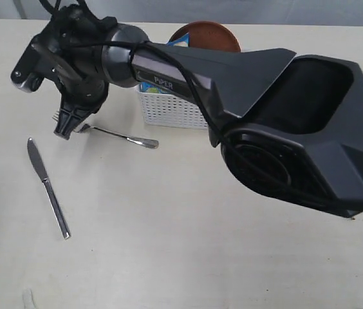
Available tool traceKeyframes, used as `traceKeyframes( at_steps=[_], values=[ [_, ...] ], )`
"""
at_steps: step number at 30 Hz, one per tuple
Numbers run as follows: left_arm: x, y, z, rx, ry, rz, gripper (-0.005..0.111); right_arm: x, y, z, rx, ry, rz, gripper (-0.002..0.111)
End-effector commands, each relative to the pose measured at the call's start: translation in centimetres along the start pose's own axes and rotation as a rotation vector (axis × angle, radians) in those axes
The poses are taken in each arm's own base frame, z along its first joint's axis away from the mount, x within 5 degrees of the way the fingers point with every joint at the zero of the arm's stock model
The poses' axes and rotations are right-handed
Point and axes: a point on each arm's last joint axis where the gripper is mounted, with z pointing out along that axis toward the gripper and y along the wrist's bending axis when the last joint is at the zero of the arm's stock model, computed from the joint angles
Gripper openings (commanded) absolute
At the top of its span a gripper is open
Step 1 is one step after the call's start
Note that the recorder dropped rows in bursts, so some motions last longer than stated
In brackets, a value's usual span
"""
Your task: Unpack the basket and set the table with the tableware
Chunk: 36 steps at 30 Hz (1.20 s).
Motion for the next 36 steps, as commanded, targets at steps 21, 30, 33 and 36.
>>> traceKeyframes(
  at_steps=[21,30,33,36],
  values=[
    [0.0,0.0,0.0,-0.005,-0.012,0.01,0.0,1.5,7.2,0.5,-0.052,0.307,-0.044,-0.001],
    [0.0,0.0,0.0,-0.005,-0.012,0.01,0.0,3.6,1.5,2.0,-0.111,0.343,0.129,-0.001],
    [0.0,0.0,0.0,-0.005,-0.012,0.01,0.0,3.9,1.4,2.0,-0.138,0.351,0.145,-0.001],
    [0.0,0.0,0.0,-0.005,-0.012,0.01,0.0,3.9,1.6,1.8,-0.143,0.351,0.138,-0.001]
  ],
)
